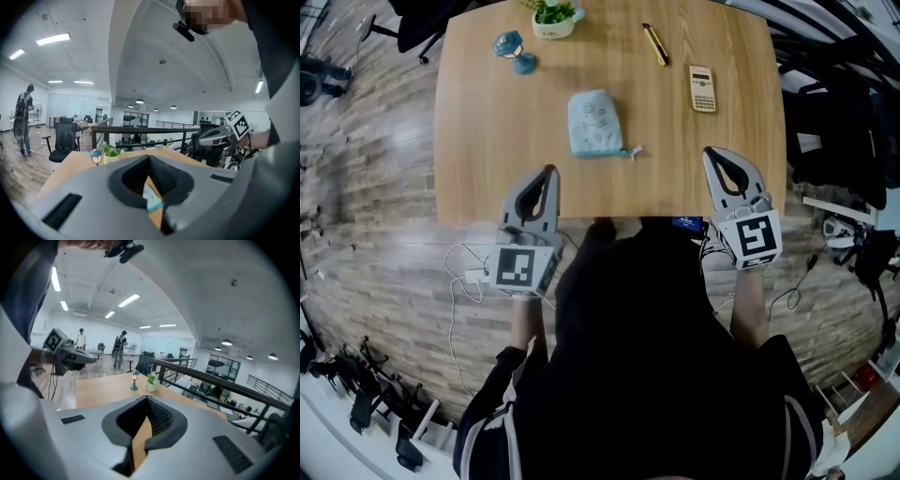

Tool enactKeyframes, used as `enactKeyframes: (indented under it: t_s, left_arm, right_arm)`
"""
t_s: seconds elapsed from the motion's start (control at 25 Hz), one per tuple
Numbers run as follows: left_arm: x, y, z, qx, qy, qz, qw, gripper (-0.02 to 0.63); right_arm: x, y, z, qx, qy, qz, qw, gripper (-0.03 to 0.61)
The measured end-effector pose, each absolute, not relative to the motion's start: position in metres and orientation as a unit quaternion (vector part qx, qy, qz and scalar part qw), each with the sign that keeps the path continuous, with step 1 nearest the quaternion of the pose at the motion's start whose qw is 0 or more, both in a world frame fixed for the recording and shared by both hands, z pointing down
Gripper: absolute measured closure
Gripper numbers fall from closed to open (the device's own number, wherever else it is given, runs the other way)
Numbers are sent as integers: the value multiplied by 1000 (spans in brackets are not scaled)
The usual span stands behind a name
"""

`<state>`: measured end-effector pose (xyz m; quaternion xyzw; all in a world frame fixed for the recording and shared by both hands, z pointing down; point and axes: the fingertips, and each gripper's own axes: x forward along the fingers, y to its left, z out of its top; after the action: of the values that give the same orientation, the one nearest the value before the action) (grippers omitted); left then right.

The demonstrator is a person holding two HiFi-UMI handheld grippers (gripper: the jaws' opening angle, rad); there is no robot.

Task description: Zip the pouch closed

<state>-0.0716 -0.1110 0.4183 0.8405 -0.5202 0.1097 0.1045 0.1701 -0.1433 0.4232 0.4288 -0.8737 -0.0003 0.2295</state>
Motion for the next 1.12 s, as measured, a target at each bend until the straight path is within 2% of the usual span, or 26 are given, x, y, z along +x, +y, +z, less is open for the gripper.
enactKeyframes:
  t_s: [0.36,0.52,0.8,0.84,0.88,1.12]
  left_arm:
    - [-65,-84,438,844,-507,131,119,612]
    - [-72,-69,442,833,-520,130,136,612]
    - [-93,-51,456,815,-543,130,157,612]
    - [-95,-51,457,813,-546,129,159,612]
    - [-97,-50,458,812,-548,128,159,612]
    - [-100,-46,460,805,-556,123,164,612]
  right_arm:
    - [100,-153,638,143,-839,-198,486,565]
    - [95,-151,707,32,-786,-243,568,565]
    - [88,-153,736,-25,-745,-267,610,559]
    - [88,-153,740,-28,-741,-264,617,507]
    - [88,-154,743,-29,-738,-258,623,403]
    - [85,-157,748,-38,-730,-257,632,402]
